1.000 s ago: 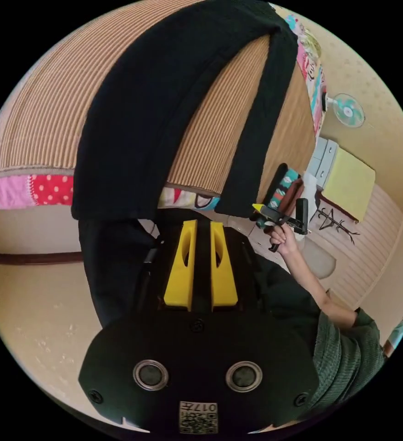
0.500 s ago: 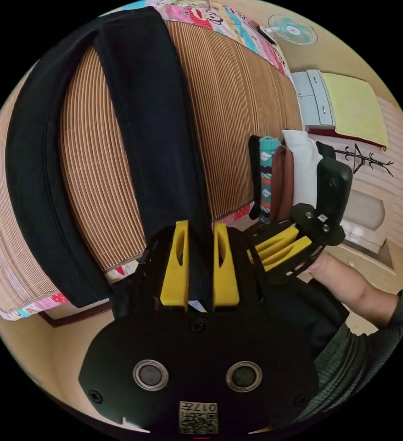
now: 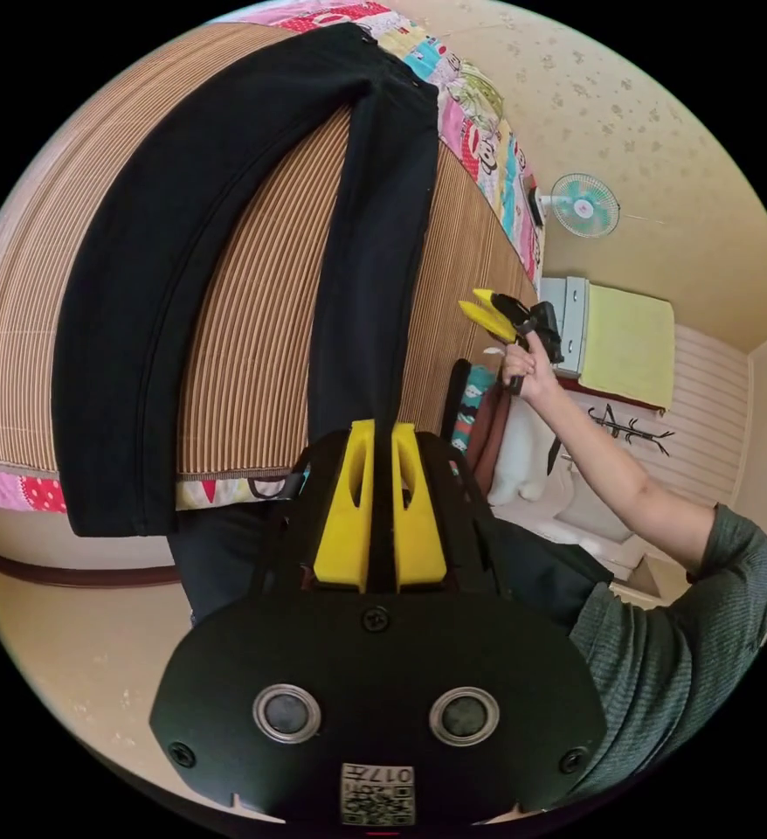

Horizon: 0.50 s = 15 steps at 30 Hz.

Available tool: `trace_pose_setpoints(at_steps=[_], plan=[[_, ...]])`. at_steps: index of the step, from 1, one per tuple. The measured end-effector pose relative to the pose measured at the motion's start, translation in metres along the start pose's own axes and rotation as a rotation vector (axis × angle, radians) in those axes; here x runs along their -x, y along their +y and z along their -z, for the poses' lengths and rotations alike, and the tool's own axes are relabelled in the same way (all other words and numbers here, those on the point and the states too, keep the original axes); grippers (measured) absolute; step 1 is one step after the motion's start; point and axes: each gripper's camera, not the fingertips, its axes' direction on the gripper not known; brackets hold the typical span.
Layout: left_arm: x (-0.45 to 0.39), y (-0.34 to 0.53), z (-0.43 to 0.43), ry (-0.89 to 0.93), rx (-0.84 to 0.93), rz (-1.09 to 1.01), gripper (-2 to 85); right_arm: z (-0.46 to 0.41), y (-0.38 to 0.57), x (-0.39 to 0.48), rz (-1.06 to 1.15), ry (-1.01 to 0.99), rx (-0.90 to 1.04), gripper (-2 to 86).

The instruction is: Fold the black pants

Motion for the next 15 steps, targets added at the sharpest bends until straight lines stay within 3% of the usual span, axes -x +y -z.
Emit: trace_pose_setpoints(at_steps=[6, 10, 15], plan=[[0.014, 0.002, 0.018, 0.088, 0.017, 0.026, 3.7, 0.003, -0.083, 0.0, -0.183, -0.038, -0.225, 10.8], [0.033, 0.005, 0.02, 0.163, 0.014, 0.081, 3.6, -0.02, -0.136, 0.001, -0.169, -0.014, -0.217, 11.8], [0.046, 0.009, 0.026, 0.241, 0.005, 0.098, 3.3, -0.05, -0.212, 0.016, -0.136, -0.049, -0.343, 13.3]])
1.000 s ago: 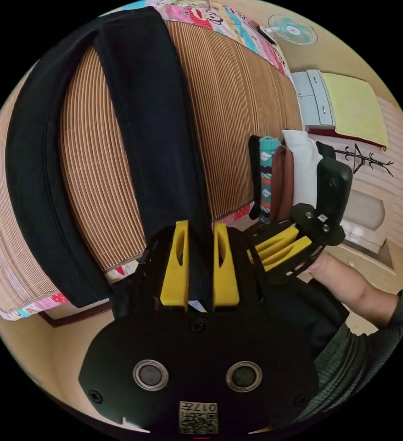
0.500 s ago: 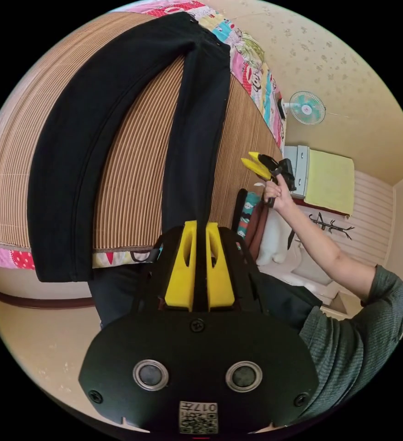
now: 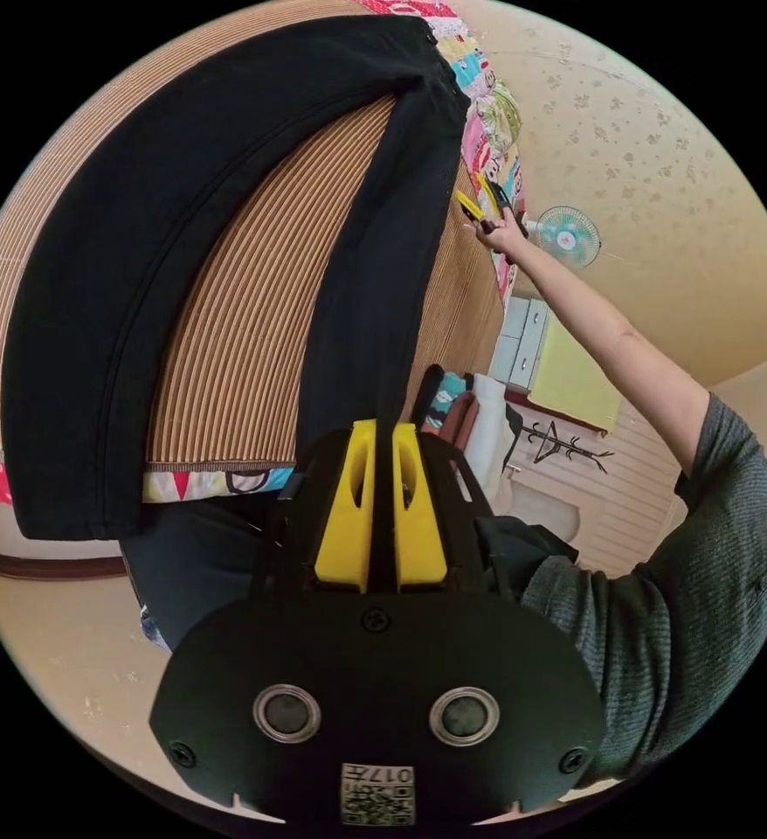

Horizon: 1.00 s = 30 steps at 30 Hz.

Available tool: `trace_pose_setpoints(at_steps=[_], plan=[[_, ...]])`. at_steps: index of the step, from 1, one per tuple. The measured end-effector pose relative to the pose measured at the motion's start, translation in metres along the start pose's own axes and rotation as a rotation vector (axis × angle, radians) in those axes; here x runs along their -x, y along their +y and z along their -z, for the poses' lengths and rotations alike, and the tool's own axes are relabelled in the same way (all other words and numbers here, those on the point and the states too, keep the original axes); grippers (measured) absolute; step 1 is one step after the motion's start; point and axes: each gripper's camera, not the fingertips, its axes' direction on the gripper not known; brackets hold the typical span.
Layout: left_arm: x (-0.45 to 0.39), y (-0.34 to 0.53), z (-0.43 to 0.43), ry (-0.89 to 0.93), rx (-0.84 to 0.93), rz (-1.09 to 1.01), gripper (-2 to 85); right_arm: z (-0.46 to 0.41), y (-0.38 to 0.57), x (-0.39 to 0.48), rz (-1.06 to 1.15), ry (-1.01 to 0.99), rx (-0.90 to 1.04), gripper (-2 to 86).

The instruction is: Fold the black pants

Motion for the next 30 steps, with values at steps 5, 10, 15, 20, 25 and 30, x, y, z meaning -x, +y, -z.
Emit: trace_pose_setpoints(at_steps=[5, 10, 15, 20, 25, 30], plan=[[0.007, 0.0, 0.019, 0.045, -0.025, -0.002, 2.6, -0.052, -0.037, 0.034, 0.07, 0.062, -0.032, 11.0], [0.019, 0.007, 0.043, 0.143, -0.067, -0.09, 1.6, -0.076, -0.034, 0.096, 0.22, 0.256, -0.075, 3.8], [0.036, 0.025, 0.098, 0.182, -0.13, -0.099, 1.6, -0.124, 0.014, 0.215, 0.508, 0.193, -0.024, 2.7], [0.07, 0.033, 0.164, 0.113, -0.295, 0.002, 3.0, -0.235, 0.024, 0.277, 0.619, 0.179, 0.143, 2.7], [0.097, 0.02, 0.192, 0.0, -0.313, 0.066, 3.7, -0.282, 0.043, 0.257, 0.581, 0.182, 0.186, 3.9], [0.083, -0.002, 0.18, -0.064, -0.188, 0.037, 4.0, -0.27, 0.116, 0.173, 0.702, 0.337, 0.447, 6.4]])
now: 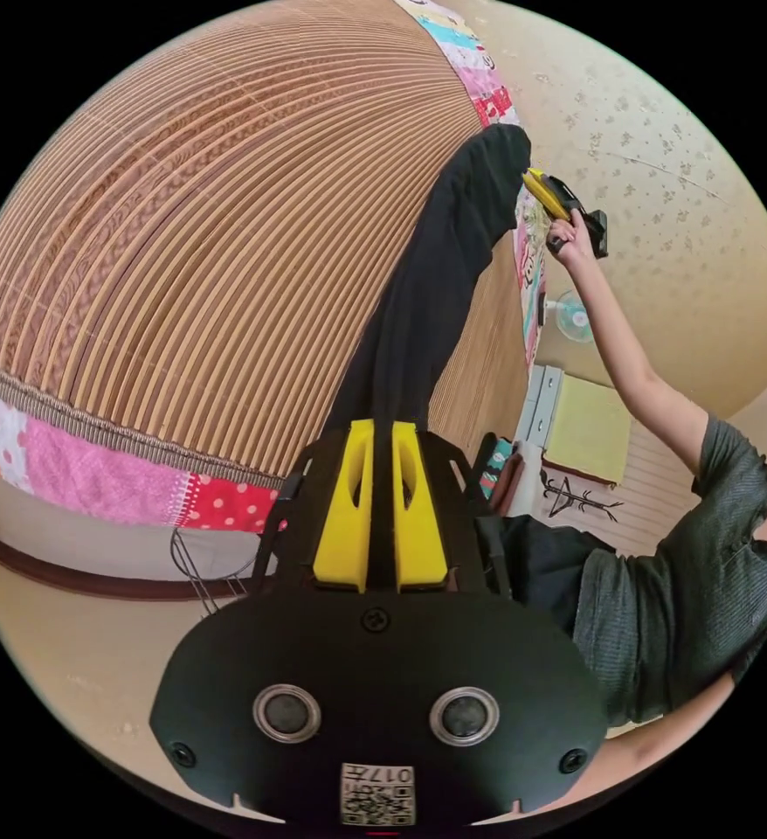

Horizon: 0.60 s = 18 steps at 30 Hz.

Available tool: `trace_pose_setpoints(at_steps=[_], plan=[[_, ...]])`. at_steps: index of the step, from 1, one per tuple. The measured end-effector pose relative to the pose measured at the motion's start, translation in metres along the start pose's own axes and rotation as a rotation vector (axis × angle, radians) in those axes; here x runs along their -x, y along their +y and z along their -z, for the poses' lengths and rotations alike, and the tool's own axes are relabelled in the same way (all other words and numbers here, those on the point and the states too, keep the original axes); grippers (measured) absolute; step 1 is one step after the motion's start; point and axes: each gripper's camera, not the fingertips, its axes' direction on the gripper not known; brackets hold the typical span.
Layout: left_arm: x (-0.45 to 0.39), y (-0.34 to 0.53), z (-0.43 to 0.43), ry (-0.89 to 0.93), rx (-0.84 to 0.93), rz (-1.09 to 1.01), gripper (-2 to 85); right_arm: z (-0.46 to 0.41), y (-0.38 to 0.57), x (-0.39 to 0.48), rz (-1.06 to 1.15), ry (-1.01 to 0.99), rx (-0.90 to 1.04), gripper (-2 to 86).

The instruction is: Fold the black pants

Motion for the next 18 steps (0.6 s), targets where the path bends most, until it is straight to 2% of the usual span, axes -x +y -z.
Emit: trace_pose_setpoints(at_steps=[6, 10, 13, 18], plan=[[-0.04, -0.003, -0.012, -0.112, 0.044, -0.04, 4.1, -0.055, 0.168, -0.019, 0.036, -0.122, 0.271, 9.3], [-0.057, -0.003, -0.015, -0.13, 0.041, -0.007, 4.0, -0.082, 0.242, -0.007, 0.001, -0.196, 0.292, 10.1], [-0.064, -0.001, -0.012, -0.074, 0.031, 0.039, 3.9, -0.102, 0.279, 0.002, -0.096, -0.277, 0.249, 9.5], [-0.067, 0.014, -0.009, 0.172, 0.026, 0.051, 3.8, -0.143, 0.328, 0.016, -0.23, -0.462, 0.309, 8.8]])
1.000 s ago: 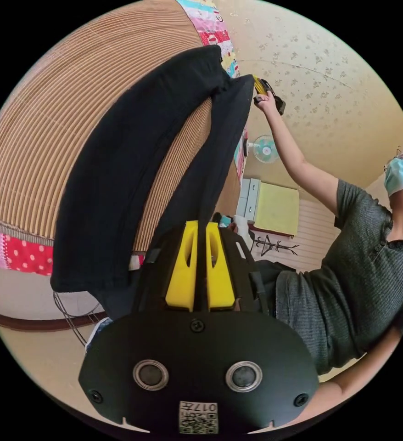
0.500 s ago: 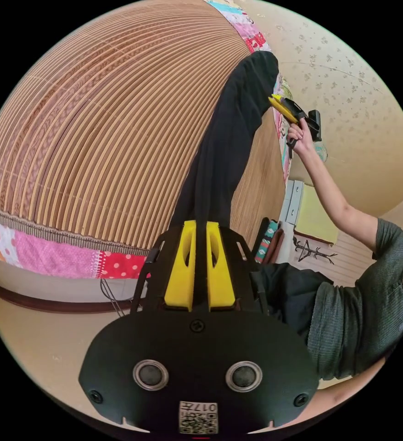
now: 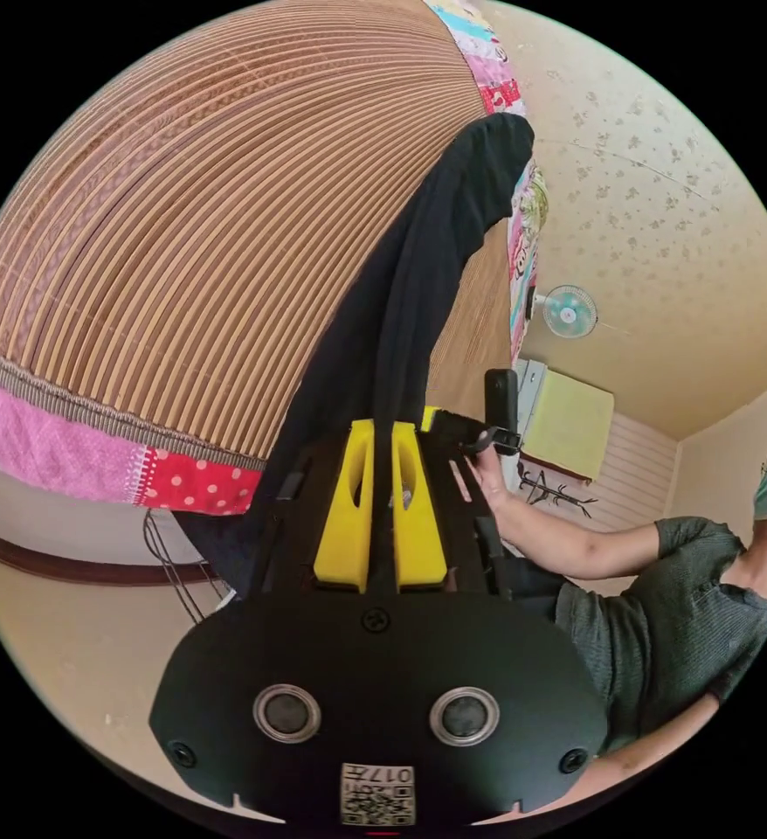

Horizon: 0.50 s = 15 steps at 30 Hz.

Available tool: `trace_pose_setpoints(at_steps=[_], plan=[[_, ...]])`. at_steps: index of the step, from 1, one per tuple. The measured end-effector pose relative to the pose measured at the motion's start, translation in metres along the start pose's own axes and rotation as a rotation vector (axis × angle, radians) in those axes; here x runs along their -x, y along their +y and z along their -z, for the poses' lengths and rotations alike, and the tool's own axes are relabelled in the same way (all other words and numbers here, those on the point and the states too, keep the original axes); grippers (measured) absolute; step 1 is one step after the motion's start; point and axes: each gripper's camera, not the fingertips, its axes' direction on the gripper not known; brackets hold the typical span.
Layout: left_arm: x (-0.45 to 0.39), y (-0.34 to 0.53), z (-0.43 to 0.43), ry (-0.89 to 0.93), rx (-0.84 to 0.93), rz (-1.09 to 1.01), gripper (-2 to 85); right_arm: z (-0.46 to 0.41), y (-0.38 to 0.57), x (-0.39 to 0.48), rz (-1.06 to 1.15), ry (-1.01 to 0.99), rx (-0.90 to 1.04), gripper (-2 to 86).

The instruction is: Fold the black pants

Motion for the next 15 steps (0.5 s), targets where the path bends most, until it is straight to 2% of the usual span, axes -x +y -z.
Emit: trace_pose_setpoints(at_steps=[2, 3, 8, 11, 15], plan=[[-0.004, 0.006, 0.004, 0.117, 0.013, -0.032, 3.7, -0.005, 0.007, 0.0, -0.018, -0.013, 0.025, 6.9], [-0.007, 0.008, 0.005, 0.134, 0.017, -0.049, 3.7, 0.0, 0.012, 0.005, -0.016, -0.016, 0.007, 4.3], [-0.045, 0.014, 0.02, 0.234, 0.093, -0.18, 3.6, 0.035, 0.056, 0.067, 0.132, 0.041, -0.107, 2.3], [-0.051, 0.014, 0.004, 0.086, 0.211, -0.161, 3.7, 0.04, 0.082, 0.083, 0.117, 0.204, -0.166, 1.9], [-0.046, 0.016, -0.036, -0.156, 0.351, -0.141, 3.7, -0.001, 0.076, 0.047, -0.041, 0.417, -0.112, 2.3]])
